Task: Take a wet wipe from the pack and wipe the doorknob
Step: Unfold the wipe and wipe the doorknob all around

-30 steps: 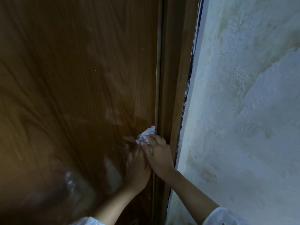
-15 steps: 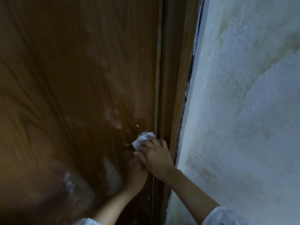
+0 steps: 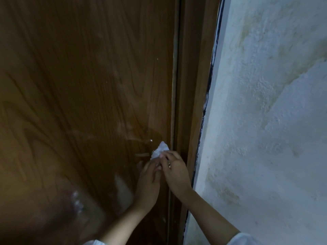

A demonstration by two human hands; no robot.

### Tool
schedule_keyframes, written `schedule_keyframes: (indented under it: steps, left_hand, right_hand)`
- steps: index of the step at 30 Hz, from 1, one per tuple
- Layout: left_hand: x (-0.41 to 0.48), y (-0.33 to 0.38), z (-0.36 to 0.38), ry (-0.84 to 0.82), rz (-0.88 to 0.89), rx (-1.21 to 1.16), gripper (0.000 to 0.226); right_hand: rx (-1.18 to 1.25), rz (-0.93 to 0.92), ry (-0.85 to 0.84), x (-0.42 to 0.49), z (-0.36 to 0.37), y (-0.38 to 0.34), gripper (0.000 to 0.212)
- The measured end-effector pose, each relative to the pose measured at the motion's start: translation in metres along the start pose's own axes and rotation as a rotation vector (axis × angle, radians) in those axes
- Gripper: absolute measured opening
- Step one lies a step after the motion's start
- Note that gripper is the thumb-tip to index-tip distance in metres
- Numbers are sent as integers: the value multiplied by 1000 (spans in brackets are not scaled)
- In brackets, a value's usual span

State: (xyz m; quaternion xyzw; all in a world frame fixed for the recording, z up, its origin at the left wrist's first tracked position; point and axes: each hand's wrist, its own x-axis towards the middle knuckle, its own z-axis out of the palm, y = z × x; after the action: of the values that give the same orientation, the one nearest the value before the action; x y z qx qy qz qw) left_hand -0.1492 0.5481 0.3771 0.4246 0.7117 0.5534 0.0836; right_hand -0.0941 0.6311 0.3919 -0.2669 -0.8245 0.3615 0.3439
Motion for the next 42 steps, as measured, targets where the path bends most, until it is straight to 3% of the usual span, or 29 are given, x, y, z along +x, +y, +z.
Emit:
schedule_keyframes:
  steps: [3,5,10,14,19,22,24,29,34,38,42]
  left_hand:
    - [5,4,0,-28,32,-36,31]
    - [10,3,0,-55,27,-49,30]
    - [17,4,-1,-82,-30,-67,28]
    - [13,-3,-1,0,-37,-111,27]
    - [7,-8,-1,102,-104,-200,17]
    - [7,-9,1,110,-48,-102,19]
    - [7,-8,1,77,0,7,23]
    - [9,-3,1,-41,54,120,30]
    - [13,2,-1,-80,7,136,33]
    - [15,3,-4,-110,-10,147,33]
    - [15,2,-7,-120,-22,162,32]
  right_hand:
    - [203,119,80,-3,3,3,25]
    - [320,220,29,-4,2,5,29]
    - [311,299,7,-3,1,11,34]
    - [133,25,60,-7,-2,10,26]
    - [-1,-138,44,-14,-6,15,24]
    - [182,-21,128,-12,-5,11,21]
    - [293,177,99,-6,-9,9,21]
    - [888,571,-90,-5,-10,13,38]
    - [1481,934,-143,-4,-11,10,47]
    - [1563,979,-123,-3,-8,6,48]
    - [1249,856,-36,-1,-3,2,38]
